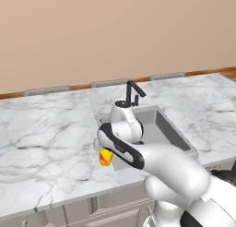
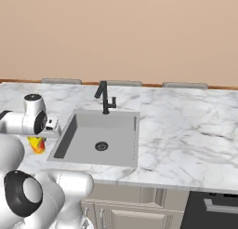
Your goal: Pick the cup and bowl from the counter and place them on the counter next to the sink.
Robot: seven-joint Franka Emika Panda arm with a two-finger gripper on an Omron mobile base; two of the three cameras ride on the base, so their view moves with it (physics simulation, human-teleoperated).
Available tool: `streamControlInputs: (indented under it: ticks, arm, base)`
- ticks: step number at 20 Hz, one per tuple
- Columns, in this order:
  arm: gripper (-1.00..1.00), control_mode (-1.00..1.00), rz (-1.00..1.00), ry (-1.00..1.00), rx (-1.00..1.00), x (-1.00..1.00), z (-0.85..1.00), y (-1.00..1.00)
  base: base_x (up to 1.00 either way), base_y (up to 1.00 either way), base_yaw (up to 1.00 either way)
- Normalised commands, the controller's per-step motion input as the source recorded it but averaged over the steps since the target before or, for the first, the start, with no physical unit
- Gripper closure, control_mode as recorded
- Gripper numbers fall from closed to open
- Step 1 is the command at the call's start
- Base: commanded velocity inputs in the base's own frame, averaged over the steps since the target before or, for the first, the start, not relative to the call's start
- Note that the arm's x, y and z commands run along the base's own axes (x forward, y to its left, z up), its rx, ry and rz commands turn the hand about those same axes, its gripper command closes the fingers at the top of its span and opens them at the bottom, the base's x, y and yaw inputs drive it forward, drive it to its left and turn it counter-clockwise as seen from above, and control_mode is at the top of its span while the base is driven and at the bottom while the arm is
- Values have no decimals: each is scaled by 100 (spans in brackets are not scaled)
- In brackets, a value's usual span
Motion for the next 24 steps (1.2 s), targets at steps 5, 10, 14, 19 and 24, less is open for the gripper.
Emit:
streamControlInputs:
  ticks: [5, 10, 14, 19, 24]
  arm:
    - [100, -100, 0, 7, 0, 13, -31, 3]
    - [100, -100, 0, 5, 0, 7, -41, 0]
    - [100, -100, 0, 1, 0, 0, -16, 9]
    - [100, -100, 0, 0, 0, 0, 0, 0]
    - [-100, -100, 0, 0, 0, 0, 0, 0]
  base:
    - [0, 0, 0]
    - [0, 0, 0]
    - [0, 0, 0]
    - [0, 0, 0]
    - [0, 0, 0]
